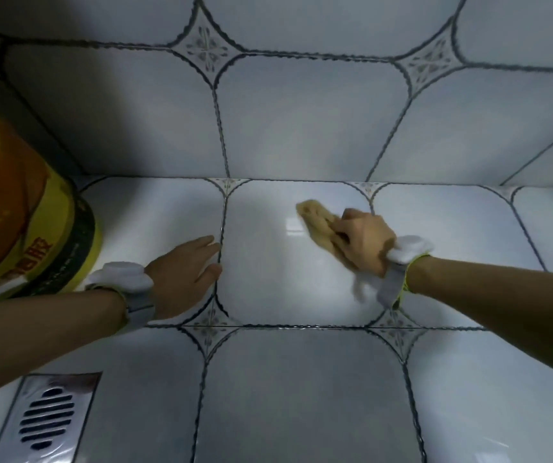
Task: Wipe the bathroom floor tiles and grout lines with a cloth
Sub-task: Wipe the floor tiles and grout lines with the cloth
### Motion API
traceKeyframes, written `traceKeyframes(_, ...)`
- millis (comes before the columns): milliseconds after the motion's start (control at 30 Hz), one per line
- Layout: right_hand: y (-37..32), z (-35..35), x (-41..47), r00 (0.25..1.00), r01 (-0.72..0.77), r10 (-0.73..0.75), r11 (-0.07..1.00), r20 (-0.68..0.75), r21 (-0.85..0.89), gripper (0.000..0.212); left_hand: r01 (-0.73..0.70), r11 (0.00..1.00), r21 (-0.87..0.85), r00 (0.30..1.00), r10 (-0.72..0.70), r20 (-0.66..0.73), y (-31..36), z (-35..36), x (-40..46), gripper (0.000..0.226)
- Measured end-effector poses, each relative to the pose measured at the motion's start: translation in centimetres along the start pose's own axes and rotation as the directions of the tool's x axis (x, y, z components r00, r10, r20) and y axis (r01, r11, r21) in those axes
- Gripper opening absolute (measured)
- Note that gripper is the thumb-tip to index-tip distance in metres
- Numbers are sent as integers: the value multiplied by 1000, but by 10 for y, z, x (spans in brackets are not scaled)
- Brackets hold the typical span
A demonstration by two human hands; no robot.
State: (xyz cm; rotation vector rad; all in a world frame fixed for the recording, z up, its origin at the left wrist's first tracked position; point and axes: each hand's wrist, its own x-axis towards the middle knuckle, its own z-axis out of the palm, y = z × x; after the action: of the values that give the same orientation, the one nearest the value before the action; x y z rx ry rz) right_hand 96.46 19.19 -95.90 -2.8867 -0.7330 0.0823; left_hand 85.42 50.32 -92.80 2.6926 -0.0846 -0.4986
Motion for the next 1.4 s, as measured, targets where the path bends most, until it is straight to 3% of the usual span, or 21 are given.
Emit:
traceKeyframes(100,-20,-5,-68,937,282,-299,953,182,115,24,-48,999,-21,999,47,-14,30,-3,13,51)
traceKeyframes(167,-24,-15,-95,908,327,-357,931,218,162,26,-58,998,-29,998,58,-17,46,-3,17,49)
traceKeyframes(333,-12,-88,-87,965,257,-246,955,-90,146,20,-181,981,-69,983,183,27,88,-19,22,48)
traceKeyframes(433,-8,-128,-76,969,155,-58,902,-242,404,18,-282,915,-288,950,308,45,117,-36,22,60)
traceKeyframes(533,-13,-150,-72,974,118,62,685,-219,719,17,-276,683,-676,952,290,-96,144,-52,22,54)
traceKeyframes(633,-11,-165,-81,975,82,143,487,-173,870,18,-351,540,-765,935,238,-262,171,-69,27,50)
traceKeyframes(700,-7,-170,-90,982,-1,174,381,-71,925,20,-408,526,-746,913,240,-330,182,-79,31,46)
traceKeyframes(733,-6,-171,-95,985,-53,173,345,-8,937,21,-423,565,-709,906,255,-337,185,-83,32,41)
traceKeyframes(833,5,-175,-103,974,-117,220,306,50,945,22,-421,588,-691,907,294,-303,194,-88,32,22)
traceKeyframes(900,14,-177,-105,943,-118,332,362,-10,925,15,-420,561,-714,907,289,-306,199,-89,31,15)
traceKeyframes(1000,32,-177,-106,862,-200,484,595,-149,778,12,-424,588,-689,906,281,-318,205,-89,27,8)
traceKeyframes(1067,37,-176,-107,863,-205,429,781,-268,590,7,-471,683,-558,880,318,-354,209,-88,26,3)
traceKeyframes(1133,35,-180,-107,917,-77,225,911,-331,405,13,-530,761,-374,831,378,-408,211,-90,24,6)
traceKeyframes(1200,27,-188,-102,978,5,107,849,-181,528,25,-573,797,-192,779,456,-430,210,-95,21,7)
traceKeyframes(1267,21,-188,-96,998,-57,67,767,9,640,30,-621,784,-13,714,558,-423,208,-101,18,7)
traceKeyframes(1300,19,-186,-94,998,-55,63,806,7,589,24,-649,758,63,675,612,-413,207,-102,18,7)
traceKeyframes(1367,13,-178,-91,969,9,89,917,-228,398,19,-712,678,184,575,713,-402,208,-103,18,11)
traceKeyframes(1400,11,-174,-91,919,39,84,953,-386,299,19,-736,637,229,521,749,-409,208,-102,18,12)
